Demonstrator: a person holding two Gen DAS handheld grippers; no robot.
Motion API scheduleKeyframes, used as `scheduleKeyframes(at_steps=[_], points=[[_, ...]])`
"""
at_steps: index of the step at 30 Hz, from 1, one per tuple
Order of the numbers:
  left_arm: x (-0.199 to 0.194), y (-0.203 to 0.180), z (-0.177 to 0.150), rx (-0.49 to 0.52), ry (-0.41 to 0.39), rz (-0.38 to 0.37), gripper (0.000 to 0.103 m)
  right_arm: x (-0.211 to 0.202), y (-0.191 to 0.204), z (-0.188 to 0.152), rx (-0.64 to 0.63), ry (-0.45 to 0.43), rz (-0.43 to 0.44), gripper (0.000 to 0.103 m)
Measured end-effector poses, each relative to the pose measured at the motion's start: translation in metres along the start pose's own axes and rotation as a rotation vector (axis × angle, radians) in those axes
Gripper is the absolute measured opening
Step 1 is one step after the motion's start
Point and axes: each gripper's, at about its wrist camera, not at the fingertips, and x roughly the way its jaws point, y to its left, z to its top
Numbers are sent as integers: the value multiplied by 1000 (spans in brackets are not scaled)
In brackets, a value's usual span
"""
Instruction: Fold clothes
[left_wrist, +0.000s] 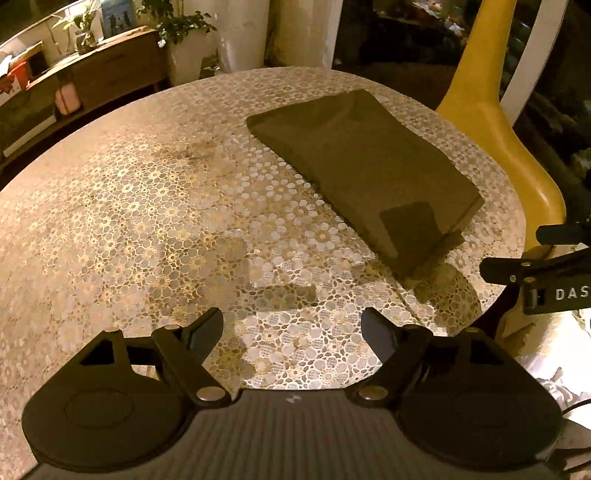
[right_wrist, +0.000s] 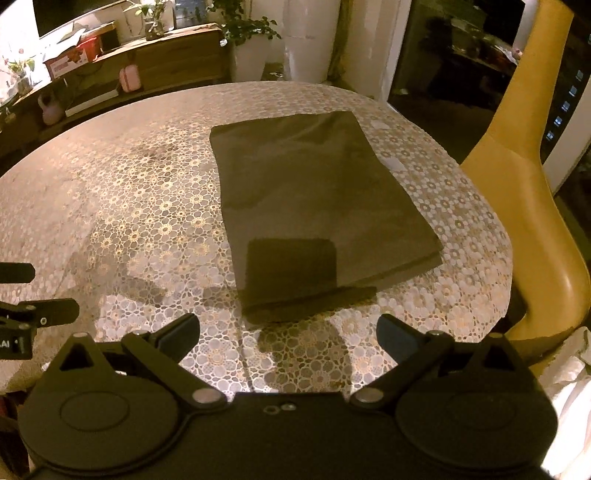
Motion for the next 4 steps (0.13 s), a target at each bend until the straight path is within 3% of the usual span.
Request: scheduleKeyframes(at_steps=[4], points=[[-2, -2, -2, 18, -5, -3, 81, 2, 1, -2, 0, 8, 2, 103]])
